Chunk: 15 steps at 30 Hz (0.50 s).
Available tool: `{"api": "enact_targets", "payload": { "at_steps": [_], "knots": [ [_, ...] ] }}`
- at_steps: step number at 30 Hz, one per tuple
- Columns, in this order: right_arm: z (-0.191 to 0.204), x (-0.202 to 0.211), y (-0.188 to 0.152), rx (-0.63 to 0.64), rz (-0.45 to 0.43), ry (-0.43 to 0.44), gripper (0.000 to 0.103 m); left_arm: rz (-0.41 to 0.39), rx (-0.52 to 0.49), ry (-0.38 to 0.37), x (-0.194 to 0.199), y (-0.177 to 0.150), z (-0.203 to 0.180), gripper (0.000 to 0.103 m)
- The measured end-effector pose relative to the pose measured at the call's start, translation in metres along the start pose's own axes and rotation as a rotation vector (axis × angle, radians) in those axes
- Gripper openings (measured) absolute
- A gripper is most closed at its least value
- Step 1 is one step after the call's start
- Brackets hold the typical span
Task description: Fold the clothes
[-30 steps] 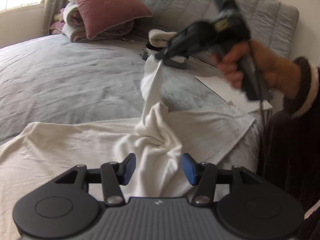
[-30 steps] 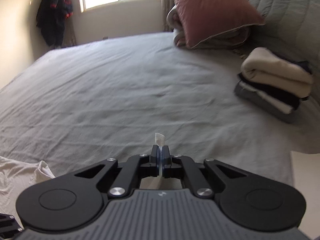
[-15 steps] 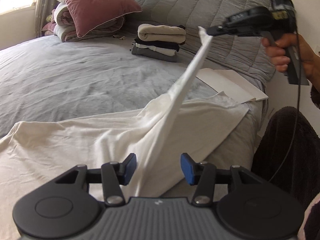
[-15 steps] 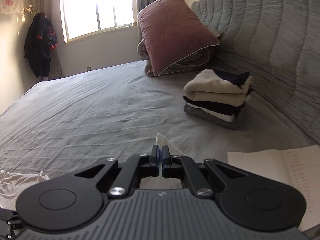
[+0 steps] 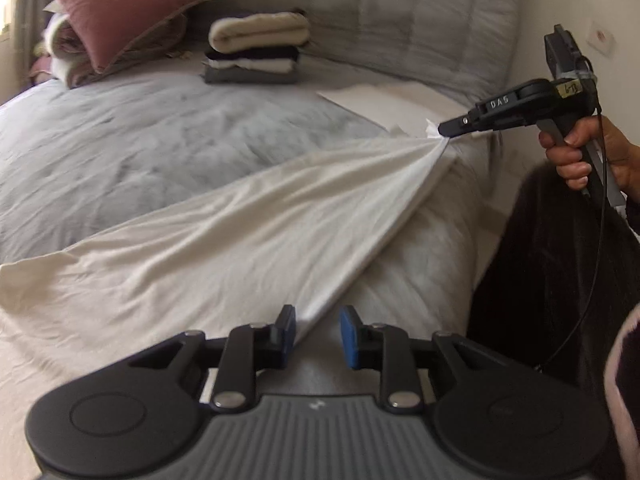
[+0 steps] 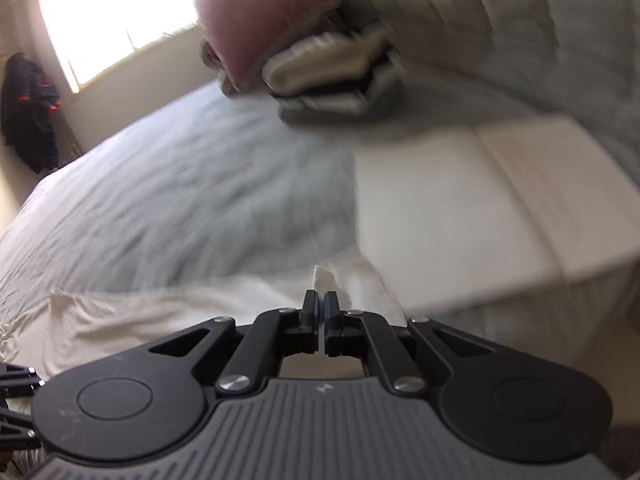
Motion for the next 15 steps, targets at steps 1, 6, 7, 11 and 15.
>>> {"api": "enact_targets", "payload": {
  "at_steps": [1, 6, 7, 11, 15],
  "knots": [
    [-0.004, -0.001, -0.005, -0.004, 0.019, -0.01, 0.002, 0.012, -0.008, -0.005, 0.001, 0.0, -0.002, 0.025],
    [-0.02, 0.003, -0.008, -0.01, 0.051, -0.022, 0.014, 0.013, -0.038, 0.025, 0.008, 0.005, -0.005, 0.03],
    [-0.023, 0.004, -0.006, -0.008, 0.047, -0.019, 0.016, 0.005, -0.036, 0.035, 0.01, 0.006, -0.003, 0.033],
    [-0.02, 0.001, 0.011, 0.024, 0.004, 0.011, 0.016, -0.031, 0.007, 0.091, 0.015, 0.012, 0.012, 0.037],
    [-0.006, -0.019, 0.016, 0.085, -0.002, 0.048, 0.016, -0.072, 0.08, 0.162, 0.018, 0.014, 0.032, 0.037]
  ]
}}
Point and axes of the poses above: each gripper's, at about its wrist camera, not at the fingertips, and x roughly against the way its jaws point, z to its left, y to its top, the point moved 5 cm from there along -x, roughly the way its jaws point, and after that the axes turned 15 degrees about -y, right-handed, at the moved point
